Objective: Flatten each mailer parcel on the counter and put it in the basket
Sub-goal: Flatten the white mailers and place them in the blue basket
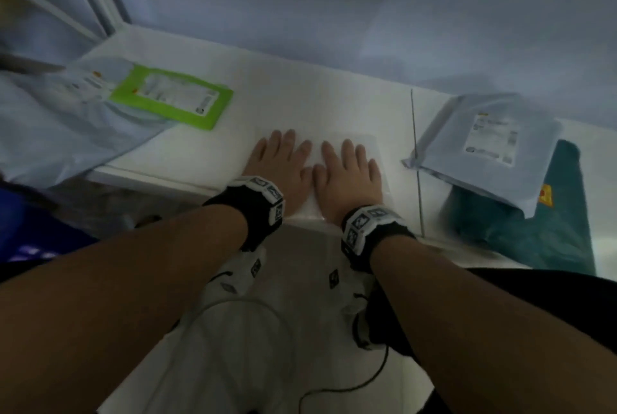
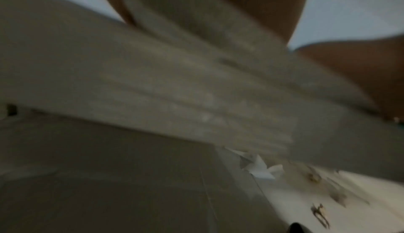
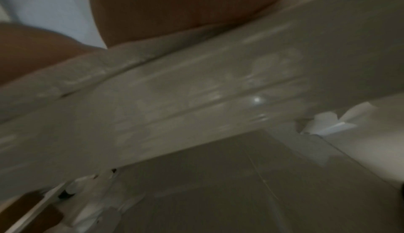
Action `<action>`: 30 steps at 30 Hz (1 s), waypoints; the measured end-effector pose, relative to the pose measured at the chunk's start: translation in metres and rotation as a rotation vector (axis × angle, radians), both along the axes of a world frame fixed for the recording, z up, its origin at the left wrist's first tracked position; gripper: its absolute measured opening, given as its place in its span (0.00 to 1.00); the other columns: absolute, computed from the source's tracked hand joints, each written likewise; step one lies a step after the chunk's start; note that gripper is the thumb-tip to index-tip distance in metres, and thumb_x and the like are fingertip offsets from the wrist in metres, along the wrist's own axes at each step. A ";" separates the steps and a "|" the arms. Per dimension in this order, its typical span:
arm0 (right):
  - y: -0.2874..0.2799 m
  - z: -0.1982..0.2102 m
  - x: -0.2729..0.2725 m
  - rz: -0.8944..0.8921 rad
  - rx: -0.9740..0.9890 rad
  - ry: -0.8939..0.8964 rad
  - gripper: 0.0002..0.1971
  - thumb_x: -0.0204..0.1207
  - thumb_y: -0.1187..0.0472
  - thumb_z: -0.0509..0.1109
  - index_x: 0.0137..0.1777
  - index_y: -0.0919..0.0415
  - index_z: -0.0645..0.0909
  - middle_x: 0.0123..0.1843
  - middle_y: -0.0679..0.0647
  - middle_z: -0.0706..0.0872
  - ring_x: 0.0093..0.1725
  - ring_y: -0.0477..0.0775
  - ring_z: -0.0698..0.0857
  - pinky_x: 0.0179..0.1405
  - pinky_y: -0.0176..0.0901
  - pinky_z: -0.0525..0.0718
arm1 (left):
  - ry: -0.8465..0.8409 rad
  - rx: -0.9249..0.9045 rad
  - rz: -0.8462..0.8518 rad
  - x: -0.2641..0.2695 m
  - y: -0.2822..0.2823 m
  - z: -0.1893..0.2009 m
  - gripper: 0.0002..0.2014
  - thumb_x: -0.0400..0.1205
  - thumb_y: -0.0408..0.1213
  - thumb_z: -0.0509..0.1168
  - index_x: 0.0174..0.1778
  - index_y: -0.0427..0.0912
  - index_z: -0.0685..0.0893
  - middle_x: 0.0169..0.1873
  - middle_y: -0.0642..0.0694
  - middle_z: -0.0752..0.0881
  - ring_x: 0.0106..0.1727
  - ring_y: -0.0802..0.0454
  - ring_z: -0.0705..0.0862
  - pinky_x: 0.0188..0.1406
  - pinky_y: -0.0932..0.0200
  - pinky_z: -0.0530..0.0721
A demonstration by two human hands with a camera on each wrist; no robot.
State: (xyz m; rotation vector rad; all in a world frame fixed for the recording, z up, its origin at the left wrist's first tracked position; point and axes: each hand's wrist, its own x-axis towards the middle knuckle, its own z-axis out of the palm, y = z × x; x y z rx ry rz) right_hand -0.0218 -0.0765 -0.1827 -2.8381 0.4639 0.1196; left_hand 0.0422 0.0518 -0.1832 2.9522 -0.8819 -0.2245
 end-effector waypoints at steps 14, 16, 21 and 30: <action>-0.004 0.011 0.008 0.079 -0.147 -0.049 0.26 0.81 0.41 0.57 0.76 0.49 0.69 0.71 0.61 0.72 0.69 0.65 0.71 0.66 0.58 0.68 | 0.037 0.034 -0.093 0.028 0.011 0.010 0.28 0.86 0.48 0.47 0.84 0.57 0.51 0.85 0.51 0.47 0.85 0.49 0.48 0.82 0.48 0.47; -0.005 0.008 0.015 0.048 -0.076 -0.097 0.23 0.80 0.44 0.59 0.73 0.50 0.72 0.70 0.61 0.73 0.70 0.66 0.71 0.68 0.57 0.68 | 0.035 -0.010 -0.059 0.031 0.005 0.009 0.26 0.86 0.49 0.47 0.83 0.56 0.55 0.85 0.50 0.51 0.85 0.48 0.50 0.82 0.48 0.49; -0.009 -0.007 0.021 0.081 0.034 -0.036 0.28 0.86 0.43 0.45 0.86 0.42 0.52 0.89 0.58 0.48 0.87 0.63 0.45 0.85 0.60 0.42 | -0.037 -0.067 0.013 0.027 -0.002 -0.011 0.28 0.85 0.52 0.43 0.84 0.56 0.52 0.85 0.47 0.49 0.85 0.46 0.48 0.83 0.46 0.47; -0.018 -0.001 0.024 0.119 0.050 0.058 0.29 0.85 0.39 0.45 0.86 0.39 0.49 0.89 0.57 0.44 0.87 0.62 0.43 0.84 0.56 0.40 | 0.029 0.028 -0.027 0.039 0.004 -0.008 0.30 0.86 0.58 0.42 0.85 0.59 0.43 0.85 0.45 0.43 0.85 0.47 0.45 0.83 0.51 0.45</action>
